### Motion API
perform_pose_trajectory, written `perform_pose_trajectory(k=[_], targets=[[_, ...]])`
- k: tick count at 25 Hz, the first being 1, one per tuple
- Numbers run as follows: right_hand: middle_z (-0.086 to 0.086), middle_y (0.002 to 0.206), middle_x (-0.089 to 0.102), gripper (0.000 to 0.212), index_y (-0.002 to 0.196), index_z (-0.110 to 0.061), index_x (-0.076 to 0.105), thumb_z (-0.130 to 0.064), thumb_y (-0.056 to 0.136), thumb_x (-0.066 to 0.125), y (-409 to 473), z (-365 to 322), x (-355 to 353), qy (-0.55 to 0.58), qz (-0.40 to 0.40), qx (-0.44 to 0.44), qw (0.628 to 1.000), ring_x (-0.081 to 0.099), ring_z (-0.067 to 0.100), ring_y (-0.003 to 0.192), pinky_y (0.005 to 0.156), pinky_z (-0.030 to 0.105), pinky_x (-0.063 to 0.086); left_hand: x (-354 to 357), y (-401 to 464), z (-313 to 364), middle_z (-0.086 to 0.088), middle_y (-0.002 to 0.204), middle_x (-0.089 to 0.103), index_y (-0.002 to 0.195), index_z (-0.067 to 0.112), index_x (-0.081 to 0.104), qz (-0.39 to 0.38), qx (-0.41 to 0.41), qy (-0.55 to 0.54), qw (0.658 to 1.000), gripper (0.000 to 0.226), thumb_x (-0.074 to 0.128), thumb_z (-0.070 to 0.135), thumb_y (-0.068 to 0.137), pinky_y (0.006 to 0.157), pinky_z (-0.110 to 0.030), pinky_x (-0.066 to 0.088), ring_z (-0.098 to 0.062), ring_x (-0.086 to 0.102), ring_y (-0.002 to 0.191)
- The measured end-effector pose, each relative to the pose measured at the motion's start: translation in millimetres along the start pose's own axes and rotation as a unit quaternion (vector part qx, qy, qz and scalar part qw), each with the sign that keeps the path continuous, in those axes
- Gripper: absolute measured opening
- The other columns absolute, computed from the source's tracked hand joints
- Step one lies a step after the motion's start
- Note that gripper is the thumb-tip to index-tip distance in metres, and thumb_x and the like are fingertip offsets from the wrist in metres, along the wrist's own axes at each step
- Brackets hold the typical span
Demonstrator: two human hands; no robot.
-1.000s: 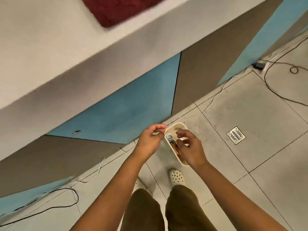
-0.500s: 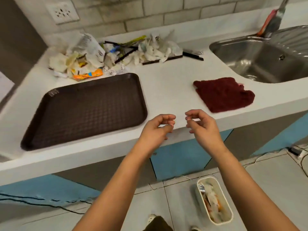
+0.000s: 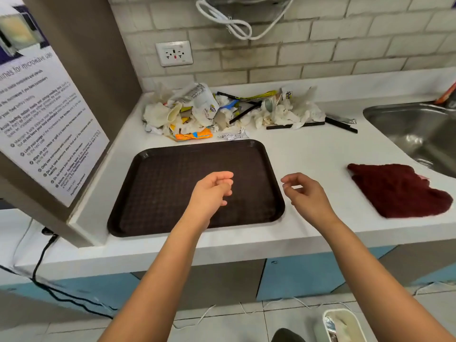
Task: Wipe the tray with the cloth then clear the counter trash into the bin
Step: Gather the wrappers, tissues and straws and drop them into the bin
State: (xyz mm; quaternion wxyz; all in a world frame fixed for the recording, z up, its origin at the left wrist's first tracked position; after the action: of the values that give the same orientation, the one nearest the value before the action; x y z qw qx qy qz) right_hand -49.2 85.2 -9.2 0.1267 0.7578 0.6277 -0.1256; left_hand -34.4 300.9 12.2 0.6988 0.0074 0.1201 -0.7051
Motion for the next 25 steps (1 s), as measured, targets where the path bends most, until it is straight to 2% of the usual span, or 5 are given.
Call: perform_pose_trajectory(k=[3,8,15,21,25], targets=[[-0.011,0.091,0.063,0.017,0.087,-0.029,0.062,-0.014,0.088,0.053,22,0,11,-0.012,0.001,0.016,1.000,0.057,0.001,0.063,0.056,0.007,0.042,-12,23,-5,0.009,0.090,0.063,0.099,0.027,0.064,0.035,0.014,0.032,0.999,0.023,0.053,0.010,0.088,0.056,-0.011,0.045,-0.005,0.059,0.078],[-0.004,0.091,0.062,0.017,0.088,-0.024,0.063,-0.010,0.085,0.054,74,3,31,-0.032,-0.024,0.027,0.999,0.055,0.012,0.066,0.061,0.013,0.042,-28,70,-8,0.010,0.090,0.060,0.096,0.028,0.063,0.069,0.028,0.090,0.993,0.025,0.054,0.008,0.086,0.049,0.001,0.038,-0.004,0.056,0.074],[-0.001,0.091,0.059,0.016,0.089,-0.020,0.063,-0.005,0.083,0.058,183,-12,65,-0.064,-0.045,-0.021,0.997,0.050,0.002,0.065,0.059,0.000,0.037,-62,173,4,0.006,0.098,0.060,0.096,0.026,0.063,0.147,-0.003,0.103,0.984,0.024,0.054,0.007,0.086,0.050,-0.002,0.040,-0.003,0.055,0.075],[0.003,0.118,0.051,0.019,0.099,-0.018,0.068,-0.010,0.087,0.056,263,-16,99,-0.174,-0.068,-0.106,0.977,0.048,0.021,0.110,0.086,0.015,0.033,-92,259,18,-0.010,0.130,0.043,0.119,0.019,0.059,0.255,0.050,0.277,0.925,0.037,0.056,0.009,0.083,0.095,-0.027,0.037,-0.026,0.045,0.117],[0.003,0.139,0.037,0.033,0.122,-0.030,0.059,-0.029,0.090,0.053,301,-8,129,-0.326,-0.167,-0.078,0.927,0.035,0.030,0.124,0.103,0.035,0.031,-106,308,21,-0.013,0.143,0.032,0.140,0.021,0.037,0.221,0.042,0.475,0.851,0.067,0.059,0.009,0.077,0.103,-0.045,0.035,-0.034,0.032,0.129]])
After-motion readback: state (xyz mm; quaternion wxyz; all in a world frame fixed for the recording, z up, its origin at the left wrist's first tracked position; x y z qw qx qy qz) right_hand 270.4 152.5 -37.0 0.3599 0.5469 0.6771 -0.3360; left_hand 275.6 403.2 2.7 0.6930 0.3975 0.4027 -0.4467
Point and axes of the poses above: each hand's wrist, its own y-axis towards the middle knuckle, its own x-axis out of the palm, z = x × y, the point moved 2 cm from there along y, towards the middle knuckle
